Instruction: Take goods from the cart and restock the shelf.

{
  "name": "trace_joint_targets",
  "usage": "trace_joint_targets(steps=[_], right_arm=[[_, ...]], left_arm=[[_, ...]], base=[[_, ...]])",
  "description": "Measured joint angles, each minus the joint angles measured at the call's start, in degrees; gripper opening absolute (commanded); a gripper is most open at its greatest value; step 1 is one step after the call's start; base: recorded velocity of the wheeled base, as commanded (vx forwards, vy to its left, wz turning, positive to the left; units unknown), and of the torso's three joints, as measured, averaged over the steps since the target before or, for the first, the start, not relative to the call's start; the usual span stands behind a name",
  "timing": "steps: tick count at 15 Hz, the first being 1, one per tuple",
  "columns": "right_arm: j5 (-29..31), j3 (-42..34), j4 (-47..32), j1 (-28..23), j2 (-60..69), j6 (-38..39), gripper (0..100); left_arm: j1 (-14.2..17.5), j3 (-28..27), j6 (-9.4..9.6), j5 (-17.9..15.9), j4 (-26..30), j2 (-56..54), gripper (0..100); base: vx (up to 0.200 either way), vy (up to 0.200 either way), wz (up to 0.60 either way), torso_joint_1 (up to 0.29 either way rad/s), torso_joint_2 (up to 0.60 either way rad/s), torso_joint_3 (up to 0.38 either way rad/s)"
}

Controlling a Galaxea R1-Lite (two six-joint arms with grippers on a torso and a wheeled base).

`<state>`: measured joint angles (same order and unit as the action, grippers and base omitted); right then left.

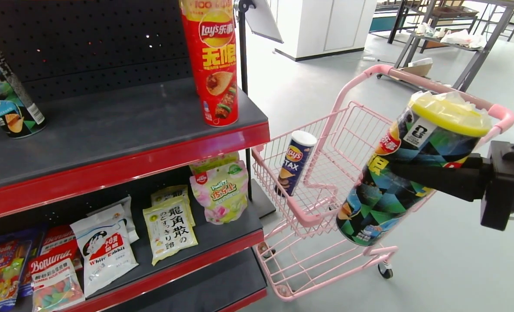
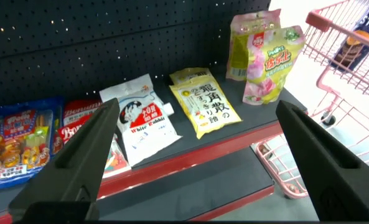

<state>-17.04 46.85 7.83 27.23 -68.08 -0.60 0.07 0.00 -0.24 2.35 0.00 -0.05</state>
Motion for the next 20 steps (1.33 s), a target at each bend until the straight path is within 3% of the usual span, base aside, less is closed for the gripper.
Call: trace_joint_targets(steps=[9, 11, 15, 20], right_arm=[[-0.02, 4.04, 0.05, -0.01, -3.02, 0.02, 0], [0.11, 4.04, 0.00, -0.01, -3.11, -0.05, 0], [0.43, 3.73, 0.00, -0.11, -3.02, -0.06, 0], [0.55, 3.28, -0.15, -0.11, -2.76, -0.06, 0]], left_arm=[[0.00, 0.00, 0.09, 0.00, -0.02, 0.00, 100], [0.00, 0.00, 0.06, -0.01, 0.00, 0.00, 100], [0.02, 0.00, 0.06, 0.00, 0.00, 0.00, 100], [-0.05, 0.00, 0.04, -0.01, 0.07, 0.00, 100]], base=[[0.000, 0.000, 0.00, 0.190, -0.57, -0.371], [-0.200, 0.000, 0.00, 0.205, -0.53, -0.315], [-0.200, 0.000, 0.00, 0.034, -0.09, -0.054], [0.000, 0.000, 0.48, 0.003, 0.00, -0.002]])
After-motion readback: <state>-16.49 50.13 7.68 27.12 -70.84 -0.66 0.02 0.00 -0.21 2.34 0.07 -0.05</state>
